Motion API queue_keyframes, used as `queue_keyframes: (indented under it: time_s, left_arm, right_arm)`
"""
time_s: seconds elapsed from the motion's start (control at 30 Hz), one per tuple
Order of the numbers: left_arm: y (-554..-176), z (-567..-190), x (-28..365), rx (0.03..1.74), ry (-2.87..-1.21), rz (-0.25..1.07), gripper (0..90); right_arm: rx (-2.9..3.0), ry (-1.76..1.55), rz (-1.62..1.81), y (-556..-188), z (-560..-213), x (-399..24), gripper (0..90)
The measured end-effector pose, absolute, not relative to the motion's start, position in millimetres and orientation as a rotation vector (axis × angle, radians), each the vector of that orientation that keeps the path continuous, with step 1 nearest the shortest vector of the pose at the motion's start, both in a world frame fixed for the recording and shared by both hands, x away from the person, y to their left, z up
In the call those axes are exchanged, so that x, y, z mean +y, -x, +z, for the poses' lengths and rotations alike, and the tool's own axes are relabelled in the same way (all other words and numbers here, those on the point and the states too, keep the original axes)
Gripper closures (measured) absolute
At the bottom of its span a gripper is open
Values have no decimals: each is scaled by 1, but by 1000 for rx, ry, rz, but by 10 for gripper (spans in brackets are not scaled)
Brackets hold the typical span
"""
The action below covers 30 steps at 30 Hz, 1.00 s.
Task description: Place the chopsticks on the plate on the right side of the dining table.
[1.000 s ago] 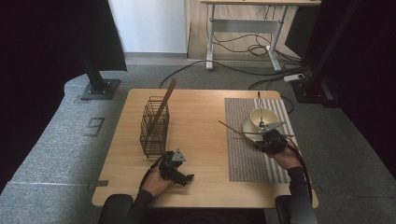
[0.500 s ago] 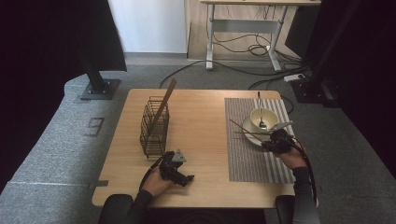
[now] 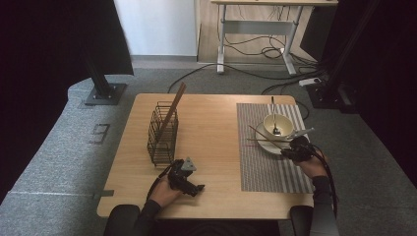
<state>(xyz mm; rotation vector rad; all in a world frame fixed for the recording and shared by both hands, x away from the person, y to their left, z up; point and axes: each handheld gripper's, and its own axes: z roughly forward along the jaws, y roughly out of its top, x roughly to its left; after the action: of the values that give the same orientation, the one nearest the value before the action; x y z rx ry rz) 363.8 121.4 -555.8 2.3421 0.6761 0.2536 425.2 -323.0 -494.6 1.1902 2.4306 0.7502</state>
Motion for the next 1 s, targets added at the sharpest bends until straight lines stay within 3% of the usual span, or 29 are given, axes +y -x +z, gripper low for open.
queue_keyframes:
  time_s: [0.53, 0.7, 1.0]
  left_arm:
    - [-364, -556, 121, 671, -2343, 252, 0]
    - [-364, -556, 121, 669, -2343, 251, 0]
    - [-364, -556, 121, 667, -2344, 251, 0]
  right_arm:
    - [2388, -1258, 798, -430, -506, -340, 806]
    - [2369, -1268, 798, -430, -505, -341, 749]
    - [2358, -1255, 760, -430, -505, -338, 798]
